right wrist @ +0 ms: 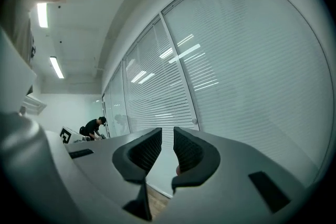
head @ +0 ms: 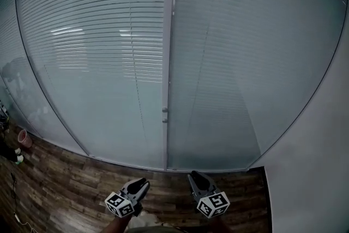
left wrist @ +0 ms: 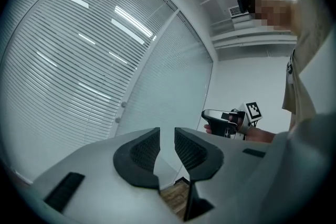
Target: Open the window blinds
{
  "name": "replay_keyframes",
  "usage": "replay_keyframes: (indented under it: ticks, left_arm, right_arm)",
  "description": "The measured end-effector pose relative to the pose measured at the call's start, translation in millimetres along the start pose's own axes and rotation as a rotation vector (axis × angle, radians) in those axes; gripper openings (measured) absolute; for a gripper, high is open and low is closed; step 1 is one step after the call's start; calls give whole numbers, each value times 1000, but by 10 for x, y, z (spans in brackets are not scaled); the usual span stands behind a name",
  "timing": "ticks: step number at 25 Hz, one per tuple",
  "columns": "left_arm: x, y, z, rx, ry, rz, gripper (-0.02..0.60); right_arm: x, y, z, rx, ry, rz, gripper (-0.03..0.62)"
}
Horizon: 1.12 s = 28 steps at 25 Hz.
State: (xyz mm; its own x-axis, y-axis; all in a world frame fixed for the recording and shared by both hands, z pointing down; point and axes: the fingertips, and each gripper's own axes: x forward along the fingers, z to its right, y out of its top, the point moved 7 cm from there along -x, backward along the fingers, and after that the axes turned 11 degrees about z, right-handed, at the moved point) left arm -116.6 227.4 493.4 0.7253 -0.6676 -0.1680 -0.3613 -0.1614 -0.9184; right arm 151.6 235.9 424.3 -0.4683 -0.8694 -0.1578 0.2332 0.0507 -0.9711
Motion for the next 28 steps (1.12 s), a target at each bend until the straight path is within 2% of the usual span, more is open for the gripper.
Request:
replay_keyframes:
  ticks: [4, 10, 20, 28]
  left_arm:
    - [75, 98, -41, 21, -6, -17, 78]
    - [50, 126, -197, 1, 23, -16, 80]
    - [289, 333, -879, -1, -12, -13, 83]
    - [465, 453, -1351, -39, -39, -2, 83]
  right_arm:
    - [138, -3, 60, -49, 6, 4, 57]
    - [206, -211, 164, 39, -53, -7, 57]
    - [867, -319, 106, 5, -60, -28, 57]
    - [1321, -381, 19, 8, -79, -49, 57]
